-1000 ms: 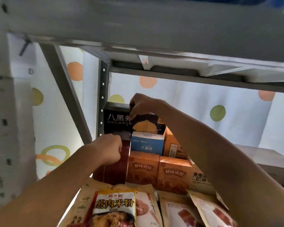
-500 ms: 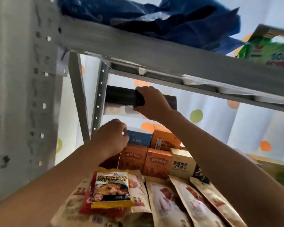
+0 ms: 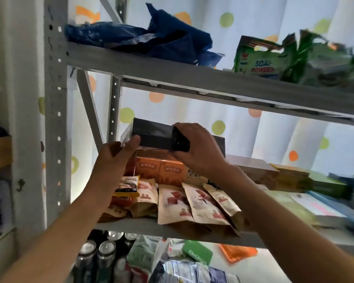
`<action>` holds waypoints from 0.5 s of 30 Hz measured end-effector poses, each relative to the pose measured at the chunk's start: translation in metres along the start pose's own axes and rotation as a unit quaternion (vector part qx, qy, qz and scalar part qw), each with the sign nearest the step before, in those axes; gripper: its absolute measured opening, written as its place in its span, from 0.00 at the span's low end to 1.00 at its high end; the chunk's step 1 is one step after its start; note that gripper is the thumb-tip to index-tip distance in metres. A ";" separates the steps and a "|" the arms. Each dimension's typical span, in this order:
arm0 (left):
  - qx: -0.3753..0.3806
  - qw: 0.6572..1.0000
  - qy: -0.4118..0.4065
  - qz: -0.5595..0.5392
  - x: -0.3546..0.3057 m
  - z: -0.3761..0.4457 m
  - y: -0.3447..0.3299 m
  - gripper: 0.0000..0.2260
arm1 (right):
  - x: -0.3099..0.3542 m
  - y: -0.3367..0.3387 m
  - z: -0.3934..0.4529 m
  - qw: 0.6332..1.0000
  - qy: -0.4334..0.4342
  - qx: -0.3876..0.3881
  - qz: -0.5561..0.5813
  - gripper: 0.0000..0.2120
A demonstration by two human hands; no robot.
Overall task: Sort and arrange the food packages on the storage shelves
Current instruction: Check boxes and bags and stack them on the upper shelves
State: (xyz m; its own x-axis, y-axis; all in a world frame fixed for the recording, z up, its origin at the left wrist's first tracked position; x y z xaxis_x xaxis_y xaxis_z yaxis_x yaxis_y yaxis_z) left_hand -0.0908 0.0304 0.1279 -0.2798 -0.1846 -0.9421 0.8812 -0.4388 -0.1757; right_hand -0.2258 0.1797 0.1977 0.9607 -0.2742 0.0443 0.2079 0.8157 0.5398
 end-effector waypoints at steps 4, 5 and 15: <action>0.066 0.990 0.045 -0.113 0.002 -0.066 -0.017 0.32 | 0.002 0.049 -0.054 1.000 -0.007 -0.012 0.006 0.19; 0.078 0.986 0.047 -0.137 0.002 -0.079 -0.018 0.28 | 0.003 0.058 -0.065 1.000 -0.008 -0.012 0.007 0.20; 0.106 0.952 0.169 -0.232 0.034 -0.213 0.004 0.30 | 0.037 0.146 -0.180 0.997 -0.010 0.006 0.071 0.28</action>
State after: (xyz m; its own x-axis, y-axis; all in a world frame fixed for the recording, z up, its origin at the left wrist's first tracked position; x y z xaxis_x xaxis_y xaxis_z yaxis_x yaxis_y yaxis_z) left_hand -0.0160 0.2099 0.0344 -0.4509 0.3500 -0.8211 0.5857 -0.5782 -0.5681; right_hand -0.1265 0.3804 0.1265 0.9765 -0.1660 0.1375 0.0675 0.8412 0.5365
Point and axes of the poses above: each hand's wrist, its own z-axis towards the middle knuckle, its own y-axis out of the back of the hand, x = y × z, the point moved 4 cm from there along z, towards the middle knuckle, and after that the axes turned 13 degrees about -x, right-handed, at the moved point
